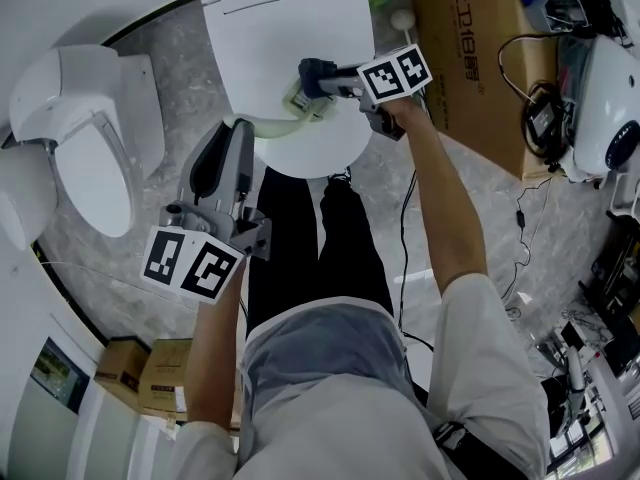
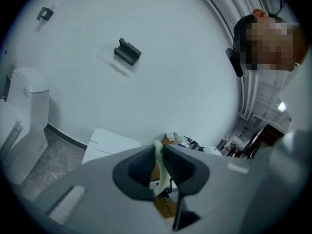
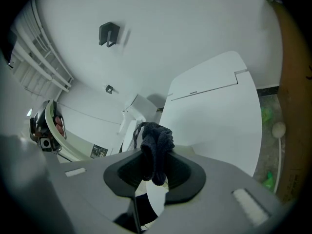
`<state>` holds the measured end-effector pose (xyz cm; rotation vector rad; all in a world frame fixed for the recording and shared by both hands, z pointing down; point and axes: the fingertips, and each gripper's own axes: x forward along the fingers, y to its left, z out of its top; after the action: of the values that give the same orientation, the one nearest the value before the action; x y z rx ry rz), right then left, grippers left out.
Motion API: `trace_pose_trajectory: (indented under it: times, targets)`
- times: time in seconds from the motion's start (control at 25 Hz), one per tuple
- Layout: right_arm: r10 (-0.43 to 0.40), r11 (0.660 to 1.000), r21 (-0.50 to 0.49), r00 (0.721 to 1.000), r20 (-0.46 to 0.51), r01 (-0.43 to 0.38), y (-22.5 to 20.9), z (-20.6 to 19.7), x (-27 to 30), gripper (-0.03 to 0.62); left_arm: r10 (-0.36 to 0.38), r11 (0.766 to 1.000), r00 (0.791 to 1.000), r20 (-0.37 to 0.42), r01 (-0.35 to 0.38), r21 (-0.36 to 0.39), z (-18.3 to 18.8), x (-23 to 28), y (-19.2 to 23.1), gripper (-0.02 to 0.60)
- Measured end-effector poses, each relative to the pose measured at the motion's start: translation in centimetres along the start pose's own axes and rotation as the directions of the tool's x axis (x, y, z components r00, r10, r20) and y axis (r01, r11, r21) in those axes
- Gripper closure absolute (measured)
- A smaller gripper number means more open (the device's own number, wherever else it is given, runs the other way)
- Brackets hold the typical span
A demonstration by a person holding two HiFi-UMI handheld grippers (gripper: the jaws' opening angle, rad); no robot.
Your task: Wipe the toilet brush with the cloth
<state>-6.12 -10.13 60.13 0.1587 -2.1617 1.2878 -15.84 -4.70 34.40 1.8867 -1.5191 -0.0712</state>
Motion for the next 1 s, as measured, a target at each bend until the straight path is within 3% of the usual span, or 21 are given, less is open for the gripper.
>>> trace_pose_trajectory:
  times: [1.0]
  targets:
    - [0.008,0.997,0.079,0.998,0.063,-0.013,-1.4,-1.4,-2.2,0.503,-0.007,1.000,1.000,0.014,0.007,-0.012,0.1,0.2,-0.1,0.581]
